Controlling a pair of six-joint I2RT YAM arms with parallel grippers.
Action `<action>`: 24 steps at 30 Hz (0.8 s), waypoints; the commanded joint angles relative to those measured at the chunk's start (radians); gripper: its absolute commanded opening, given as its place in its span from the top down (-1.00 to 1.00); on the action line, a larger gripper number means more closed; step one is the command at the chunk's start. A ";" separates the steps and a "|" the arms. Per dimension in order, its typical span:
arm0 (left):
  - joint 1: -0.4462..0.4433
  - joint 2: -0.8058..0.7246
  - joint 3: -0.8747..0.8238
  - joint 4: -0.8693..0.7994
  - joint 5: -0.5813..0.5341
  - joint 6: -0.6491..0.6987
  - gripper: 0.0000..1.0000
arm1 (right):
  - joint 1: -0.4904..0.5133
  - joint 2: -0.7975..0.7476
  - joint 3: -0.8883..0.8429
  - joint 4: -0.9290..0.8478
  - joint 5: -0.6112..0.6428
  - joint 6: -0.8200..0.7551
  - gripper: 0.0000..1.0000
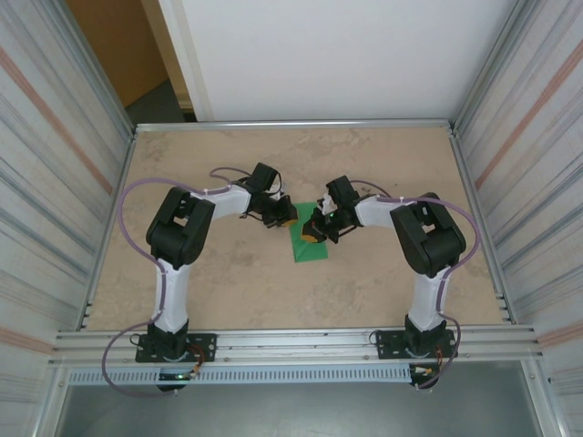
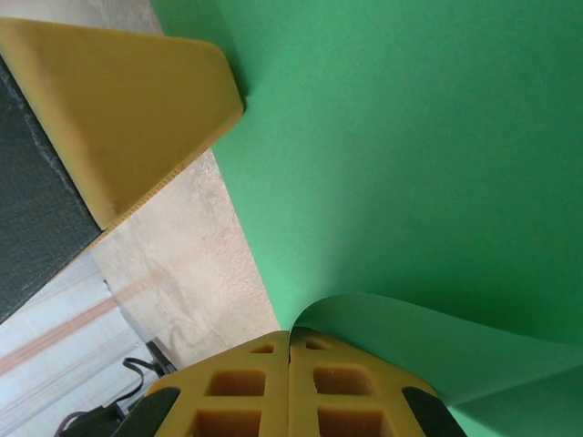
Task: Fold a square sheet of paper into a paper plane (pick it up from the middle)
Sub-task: Fold the triangle a second time at the center of the table.
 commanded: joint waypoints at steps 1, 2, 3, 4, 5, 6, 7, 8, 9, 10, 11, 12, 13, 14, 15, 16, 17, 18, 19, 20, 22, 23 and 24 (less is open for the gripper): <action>-0.008 0.029 -0.006 -0.037 -0.009 0.011 0.79 | 0.010 0.027 0.022 0.009 0.006 0.014 1.00; -0.007 0.029 -0.007 -0.037 -0.008 0.011 0.78 | 0.010 0.029 0.022 0.012 0.006 0.015 1.00; -0.008 0.030 -0.007 -0.036 -0.007 0.012 0.79 | 0.010 0.030 0.022 0.016 0.006 0.019 1.00; -0.007 0.029 -0.008 -0.037 -0.008 0.012 0.79 | 0.010 0.031 0.023 0.018 0.006 0.019 1.00; -0.009 0.029 -0.007 -0.037 -0.008 0.011 0.79 | 0.010 0.032 0.024 0.016 0.008 0.019 1.00; -0.009 0.030 -0.008 -0.038 -0.008 0.012 0.79 | 0.010 0.033 0.024 0.018 0.007 0.019 1.00; -0.008 0.029 -0.008 -0.037 -0.009 0.011 0.79 | 0.010 0.034 0.024 0.019 0.006 0.019 1.00; -0.007 0.029 -0.008 -0.037 -0.008 0.010 0.79 | 0.010 0.033 0.023 0.021 0.006 0.019 1.00; -0.008 0.030 -0.008 -0.037 -0.008 0.012 0.79 | 0.011 0.036 0.024 0.021 0.006 0.020 1.00; -0.009 0.030 -0.008 -0.037 -0.008 0.011 0.79 | 0.010 0.037 0.024 0.022 0.006 0.019 1.00; -0.008 0.030 -0.008 -0.037 -0.008 0.011 0.78 | 0.010 0.037 0.024 0.023 0.006 0.019 1.00; -0.008 0.030 -0.008 -0.037 -0.007 0.011 0.79 | 0.010 0.038 0.023 0.023 0.005 0.019 1.00; -0.007 0.030 -0.008 -0.037 -0.008 0.010 0.79 | 0.010 0.040 0.025 0.023 0.005 0.017 1.00; -0.009 0.030 -0.008 -0.037 -0.008 0.011 0.78 | 0.010 0.042 0.026 0.023 0.004 0.017 1.00; -0.009 0.030 -0.008 -0.037 -0.006 0.010 0.79 | 0.010 0.044 0.025 0.024 0.001 0.018 1.00; -0.009 0.030 -0.008 -0.037 -0.006 0.009 0.79 | 0.010 0.046 0.026 0.023 0.002 0.017 1.00; -0.009 0.029 -0.010 -0.037 -0.006 0.010 0.79 | 0.010 0.048 0.027 0.024 0.002 0.017 1.00; -0.009 0.027 -0.011 -0.037 -0.006 0.009 0.79 | 0.010 0.050 0.026 0.024 0.001 0.017 1.00; -0.007 0.027 -0.011 -0.037 -0.006 0.009 0.79 | 0.010 0.051 0.025 0.024 0.002 0.018 1.00; -0.008 0.025 -0.010 -0.037 -0.005 0.011 0.79 | 0.010 0.051 0.026 0.024 0.002 0.016 1.00; -0.008 0.026 -0.011 -0.038 -0.006 0.008 0.79 | 0.010 0.051 0.026 0.024 0.002 0.016 1.00; -0.008 0.026 -0.010 -0.038 -0.006 0.008 0.79 | 0.010 0.052 0.024 0.022 0.003 0.014 1.00; -0.008 0.026 -0.011 -0.040 -0.006 0.009 0.79 | 0.010 0.051 0.025 0.021 0.002 0.013 1.00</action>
